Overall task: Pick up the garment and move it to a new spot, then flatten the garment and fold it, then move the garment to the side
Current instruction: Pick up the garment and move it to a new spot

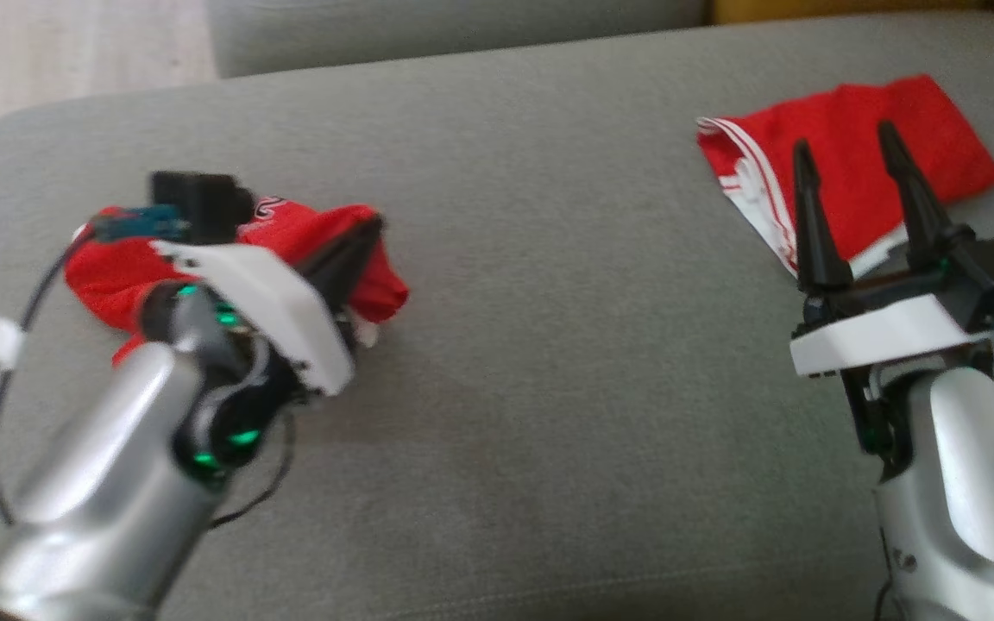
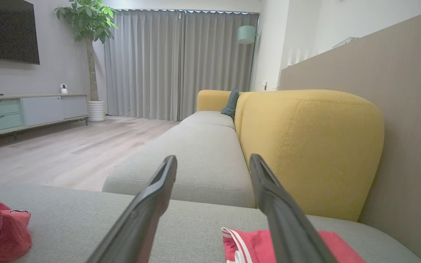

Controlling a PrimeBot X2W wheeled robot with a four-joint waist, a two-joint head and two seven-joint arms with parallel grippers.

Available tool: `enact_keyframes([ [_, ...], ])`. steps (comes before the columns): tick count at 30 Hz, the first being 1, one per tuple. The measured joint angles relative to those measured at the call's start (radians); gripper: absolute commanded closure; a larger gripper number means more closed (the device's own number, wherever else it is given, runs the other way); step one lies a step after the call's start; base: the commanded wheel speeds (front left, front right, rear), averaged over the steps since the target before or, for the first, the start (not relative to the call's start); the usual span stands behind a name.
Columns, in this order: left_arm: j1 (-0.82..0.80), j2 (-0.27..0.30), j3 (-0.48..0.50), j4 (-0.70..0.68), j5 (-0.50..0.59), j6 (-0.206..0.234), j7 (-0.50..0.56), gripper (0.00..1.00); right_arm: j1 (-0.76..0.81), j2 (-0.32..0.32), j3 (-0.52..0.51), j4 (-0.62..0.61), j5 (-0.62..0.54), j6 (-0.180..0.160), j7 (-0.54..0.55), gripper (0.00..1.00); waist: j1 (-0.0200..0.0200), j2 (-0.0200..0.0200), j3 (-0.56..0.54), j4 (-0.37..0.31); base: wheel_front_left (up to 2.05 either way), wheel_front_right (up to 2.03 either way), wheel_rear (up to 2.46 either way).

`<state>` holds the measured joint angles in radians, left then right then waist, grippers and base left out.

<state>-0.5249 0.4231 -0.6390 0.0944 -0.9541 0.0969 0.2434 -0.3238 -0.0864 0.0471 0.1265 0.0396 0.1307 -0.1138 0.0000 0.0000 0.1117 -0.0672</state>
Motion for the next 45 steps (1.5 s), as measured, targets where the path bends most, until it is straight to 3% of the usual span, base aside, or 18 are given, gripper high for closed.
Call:
enact_keyframes([
  [6,-0.093,-0.133,-0.056,0.076,0.029,0.001,-0.035,1.00,-0.039,-0.008,0.032,0.003,0.007,0.000,-0.001,0.00,0.0000,0.0000,0.042,-0.061,0.00,0.00,0.00],
  [8,-0.147,-0.227,-0.065,0.133,0.030,0.006,-0.064,1.00,-0.040,-0.007,0.037,0.017,0.014,0.000,-0.007,0.00,0.0000,0.0000,0.058,-0.086,0.00,0.00,0.00],
  [13,-0.200,-0.345,-0.119,0.247,0.076,0.010,-0.142,1.00,-0.060,-0.002,0.040,0.036,0.014,0.000,-0.023,0.00,0.0000,0.0000,0.079,-0.114,0.00,0.00,0.00],
  [16,-0.202,-0.370,-0.146,0.311,0.078,0.010,-0.195,0.05,-0.069,0.006,0.040,0.047,0.013,0.000,-0.027,0.00,0.0000,0.0000,0.085,-0.121,0.00,0.00,0.00],
  [18,-0.203,-0.370,-0.158,0.329,0.085,0.010,-0.216,0.00,-0.071,0.007,0.040,0.050,0.013,0.000,-0.027,0.00,0.0000,0.0000,0.087,-0.122,0.00,0.00,0.00],
  [25,-0.233,-0.376,-0.179,0.401,0.093,0.020,-0.337,0.00,-0.072,0.012,0.013,0.064,0.013,0.000,-0.036,0.00,0.0000,0.0000,0.084,-0.090,0.00,0.00,0.00],
  [29,-0.241,-0.342,-0.145,0.421,0.107,0.024,-0.398,0.00,-0.057,0.013,0.006,0.068,0.012,0.000,-0.036,0.00,0.0000,0.0000,0.064,-0.050,0.00,0.00,0.00],
  [34,-0.197,-0.198,-0.105,0.391,0.138,0.037,-0.452,0.00,0.002,0.015,0.001,0.076,0.012,0.000,-0.035,0.00,0.0000,0.0000,0.020,0.007,0.00,0.00,0.00],
  [40,0.051,-0.015,-0.052,0.269,0.154,0.068,-0.484,0.00,0.058,0.017,0.000,0.078,0.012,0.000,-0.029,0.00,0.0000,0.0000,-0.037,0.084,0.00,0.00,0.00],
  [45,0.290,0.024,0.000,0.131,0.183,0.132,-0.492,0.00,0.129,0.024,-0.017,0.075,0.014,0.000,-0.025,0.00,0.0000,0.0000,-0.086,0.139,0.00,0.00,0.00],
])
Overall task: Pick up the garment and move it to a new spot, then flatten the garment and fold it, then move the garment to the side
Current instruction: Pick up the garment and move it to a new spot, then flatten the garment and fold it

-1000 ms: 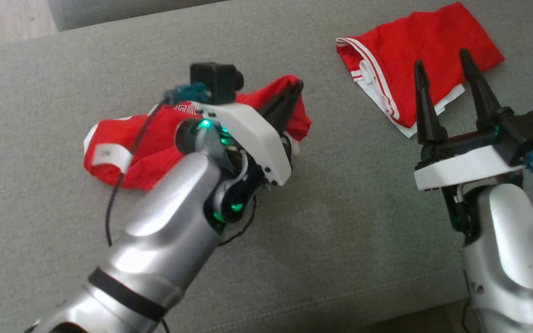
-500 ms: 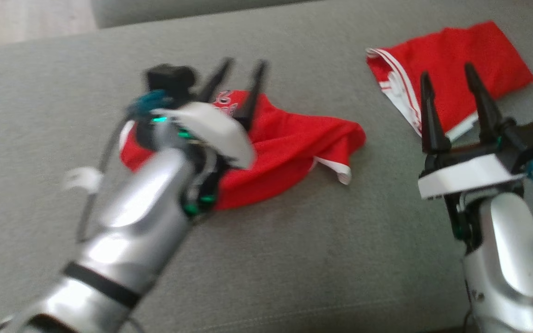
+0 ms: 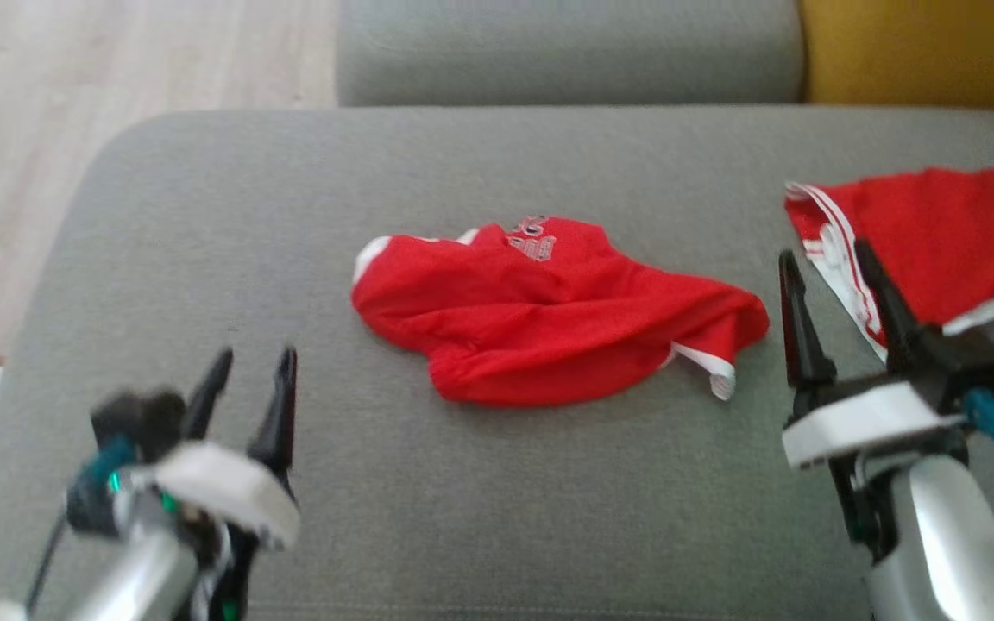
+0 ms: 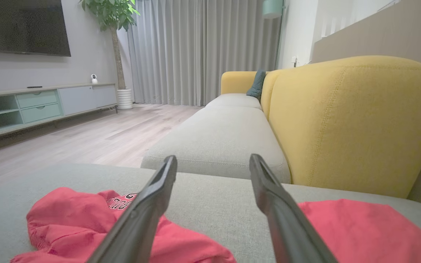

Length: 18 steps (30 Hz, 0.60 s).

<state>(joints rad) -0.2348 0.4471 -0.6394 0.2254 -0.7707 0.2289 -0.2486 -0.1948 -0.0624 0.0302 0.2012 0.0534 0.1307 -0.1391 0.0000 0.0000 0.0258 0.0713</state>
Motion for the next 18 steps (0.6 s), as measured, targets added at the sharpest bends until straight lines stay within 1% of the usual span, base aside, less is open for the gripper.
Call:
enact_keyframes([
  [2,0.079,-0.009,0.029,-0.061,0.033,0.013,-0.001,0.00,0.035,0.002,-0.006,-0.008,0.001,0.000,0.000,0.00,0.0000,0.0000,-0.018,0.019,0.00,0.00,0.00],
  [5,0.169,-0.053,0.088,-0.123,0.074,0.026,-0.001,0.00,0.081,0.011,-0.010,-0.027,0.019,0.000,0.000,0.00,0.0000,0.0000,-0.039,0.040,0.00,0.00,0.00],
  [7,0.213,-0.085,0.119,-0.143,0.107,0.026,-0.001,0.00,0.100,0.015,-0.009,-0.032,0.044,0.000,0.000,0.00,0.0000,0.0000,-0.047,0.047,0.00,0.00,0.00],
  [11,0.262,-0.140,0.166,-0.155,0.155,-0.001,-0.001,0.00,0.109,0.015,-0.009,-0.036,0.062,0.000,0.000,0.00,0.0000,0.0000,-0.053,0.048,0.00,0.00,0.00],
  [18,0.273,-0.174,0.223,-0.144,0.205,-0.056,-0.001,0.00,0.109,0.015,-0.005,-0.041,0.070,0.000,0.000,0.00,0.0000,0.0000,-0.049,0.038,0.00,0.00,0.00],
])
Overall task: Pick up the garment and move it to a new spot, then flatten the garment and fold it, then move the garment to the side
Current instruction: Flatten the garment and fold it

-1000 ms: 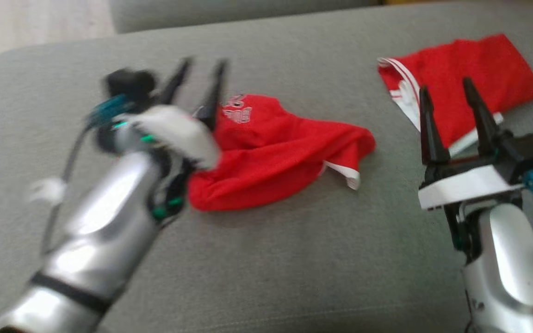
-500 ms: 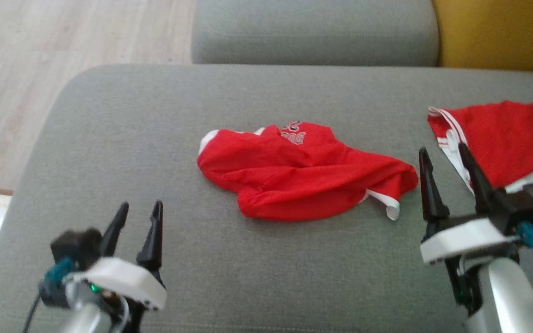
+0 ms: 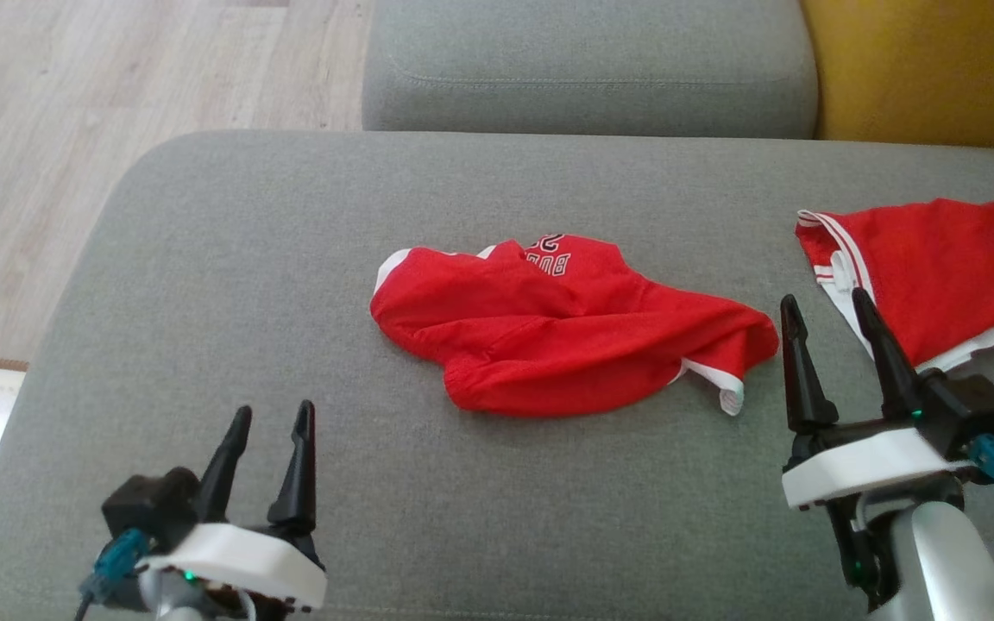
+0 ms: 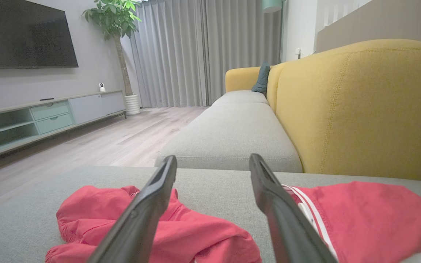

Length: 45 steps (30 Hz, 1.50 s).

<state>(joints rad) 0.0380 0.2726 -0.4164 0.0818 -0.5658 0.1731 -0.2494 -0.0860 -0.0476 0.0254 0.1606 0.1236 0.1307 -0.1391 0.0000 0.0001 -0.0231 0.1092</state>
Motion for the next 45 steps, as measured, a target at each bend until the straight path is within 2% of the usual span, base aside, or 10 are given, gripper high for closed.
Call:
enact_keyframes([
  [5,-0.001,-0.006,-0.003,0.029,0.014,-0.059,0.000,0.00,-0.001,0.000,0.003,-0.007,0.000,0.000,0.004,0.00,0.0000,0.0000,0.016,-0.014,0.00,0.00,0.00],
  [10,-0.041,-0.007,-0.114,0.103,0.048,-0.145,0.058,0.00,-0.007,0.000,0.003,-0.022,-0.007,0.000,0.013,0.00,0.0000,0.0000,0.050,-0.037,0.00,0.00,0.00],
  [14,-0.128,-0.013,-0.156,0.175,0.072,-0.178,0.096,0.00,-0.016,0.000,0.000,-0.034,-0.021,0.000,0.016,0.00,0.0000,0.0000,0.088,-0.061,0.00,0.00,0.00],
  [19,-0.220,-0.056,-0.174,0.276,0.046,-0.236,0.125,0.00,-0.044,0.000,-0.007,-0.050,-0.028,0.000,0.016,0.00,0.0000,0.0000,0.137,-0.096,0.00,0.00,0.00],
  [29,-0.370,-0.070,-0.185,0.480,0.061,-0.245,0.121,0.00,-0.074,0.000,-0.010,-0.061,-0.037,0.000,0.016,0.00,0.0000,0.0000,0.207,-0.155,0.00,0.00,0.00],
  [32,-0.407,-0.085,-0.187,0.518,0.061,-0.263,0.102,0.00,-0.082,0.000,-0.012,-0.062,-0.037,0.000,0.015,0.00,0.0000,0.0000,0.219,-0.167,0.00,0.00,0.00],
  [33,-0.414,-0.089,-0.192,0.527,0.061,-0.272,0.096,0.69,-0.084,0.000,-0.012,-0.062,-0.037,0.000,0.015,0.00,0.0000,0.0000,0.221,-0.169,0.00,0.00,0.00],
  [34,-0.418,-0.092,-0.199,0.533,0.061,-0.278,0.091,1.00,-0.086,0.000,-0.012,-0.062,-0.037,0.000,0.015,0.00,0.0000,0.0000,0.221,-0.171,0.00,0.00,0.00],
  [41,-0.420,-0.073,-0.303,0.453,0.061,-0.297,0.035,1.00,-0.087,0.000,-0.007,-0.039,-0.037,0.000,0.006,0.00,0.0000,0.0000,0.185,-0.172,0.00,0.00,0.00],
  [45,-0.411,-0.015,-0.425,0.320,0.028,-0.298,0.079,1.00,-0.086,0.000,-0.004,-0.021,-0.035,0.000,0.001,0.00,0.0000,0.0000,0.152,-0.170,0.00,0.00,0.00],
])
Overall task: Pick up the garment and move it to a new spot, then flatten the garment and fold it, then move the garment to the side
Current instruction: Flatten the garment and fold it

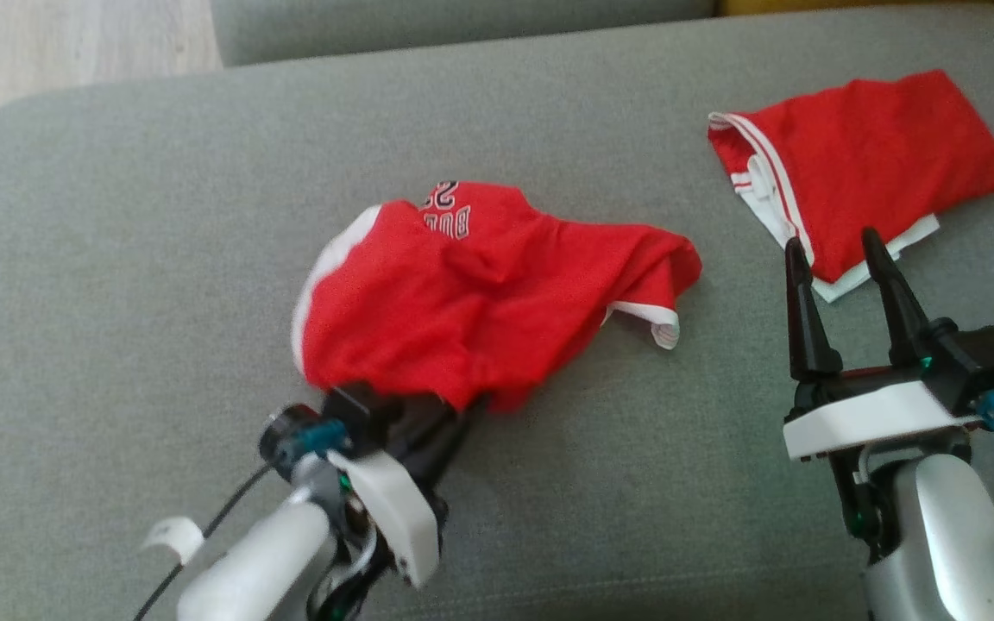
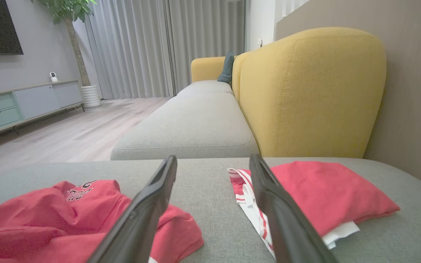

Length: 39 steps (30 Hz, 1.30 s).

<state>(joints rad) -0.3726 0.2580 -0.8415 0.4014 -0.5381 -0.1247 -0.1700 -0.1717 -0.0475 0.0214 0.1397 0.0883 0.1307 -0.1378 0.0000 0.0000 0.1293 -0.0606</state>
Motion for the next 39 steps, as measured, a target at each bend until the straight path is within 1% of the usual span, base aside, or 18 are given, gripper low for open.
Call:
enact_keyframes([
  [2,0.015,0.041,-0.041,-0.076,-0.035,0.000,0.035,1.00,0.001,0.000,0.000,0.005,0.001,0.000,0.000,0.00,0.0000,0.0000,-0.016,0.001,0.00,0.00,0.00],
  [5,0.048,0.106,-0.049,-0.184,-0.112,0.000,0.081,1.00,0.002,0.000,0.001,0.009,0.009,0.000,-0.003,0.00,0.0000,0.0000,-0.030,0.004,0.00,0.00,0.00],
  [8,0.061,0.152,0.008,-0.258,-0.204,0.001,0.116,1.00,0.002,0.000,0.005,0.014,0.009,0.000,-0.003,0.00,0.0000,0.0000,-0.031,0.006,0.00,0.00,0.00],
  [10,0.051,0.186,0.048,-0.278,-0.222,0.013,0.140,1.00,0.001,0.000,0.007,0.016,0.009,0.000,-0.007,0.00,0.0000,0.0000,-0.025,0.005,0.00,0.00,0.00],
  [11,0.039,0.201,0.064,-0.276,-0.231,0.026,0.158,1.00,0.001,0.000,0.008,0.017,0.009,0.000,-0.009,0.00,0.0000,0.0000,-0.020,0.004,0.00,0.00,0.00],
  [13,0.022,0.205,0.120,-0.263,-0.302,0.046,0.184,1.00,0.000,0.000,0.012,0.019,0.016,0.000,-0.011,0.00,0.0000,0.0000,-0.010,0.002,0.00,0.00,0.00],
  [14,0.011,0.205,0.141,-0.253,-0.338,0.049,0.201,1.00,-0.001,0.000,0.016,0.020,0.017,0.000,-0.011,0.00,0.0000,0.0000,-0.005,-0.001,0.00,0.00,0.00],
  [19,-0.069,0.215,0.159,-0.155,-0.368,0.056,0.287,1.00,-0.010,0.000,0.036,0.024,0.017,0.000,-0.012,0.00,0.0000,0.0000,0.028,-0.017,0.00,0.00,0.00],
  [23,-0.131,0.215,0.182,-0.049,-0.401,0.061,0.330,1.00,-0.034,0.000,0.035,0.024,0.016,0.000,-0.012,0.00,0.0000,0.0000,0.052,-0.032,0.00,0.00,0.00],
  [31,-0.267,0.221,0.169,0.131,-0.360,0.056,0.377,1.00,-0.050,0.000,0.041,0.021,0.016,0.000,-0.012,0.00,0.0000,0.0000,0.105,-0.057,0.00,0.00,0.00],
  [34,-0.291,0.220,0.145,0.190,-0.329,0.051,0.377,1.00,-0.063,0.000,0.048,0.021,0.016,0.000,-0.012,0.00,0.0000,0.0000,0.124,-0.067,0.00,0.00,0.00],
  [36,-0.295,0.216,0.130,0.221,-0.312,0.036,0.375,1.00,-0.077,0.000,0.049,0.021,0.016,0.000,-0.016,0.00,0.0001,0.0000,0.134,-0.072,0.00,0.00,0.00],
  [39,-0.295,0.201,0.111,0.256,-0.306,0.026,0.360,1.00,-0.086,0.000,0.048,0.020,0.016,0.000,-0.021,0.00,0.0001,0.0000,0.142,-0.071,0.00,0.00,0.00],
])
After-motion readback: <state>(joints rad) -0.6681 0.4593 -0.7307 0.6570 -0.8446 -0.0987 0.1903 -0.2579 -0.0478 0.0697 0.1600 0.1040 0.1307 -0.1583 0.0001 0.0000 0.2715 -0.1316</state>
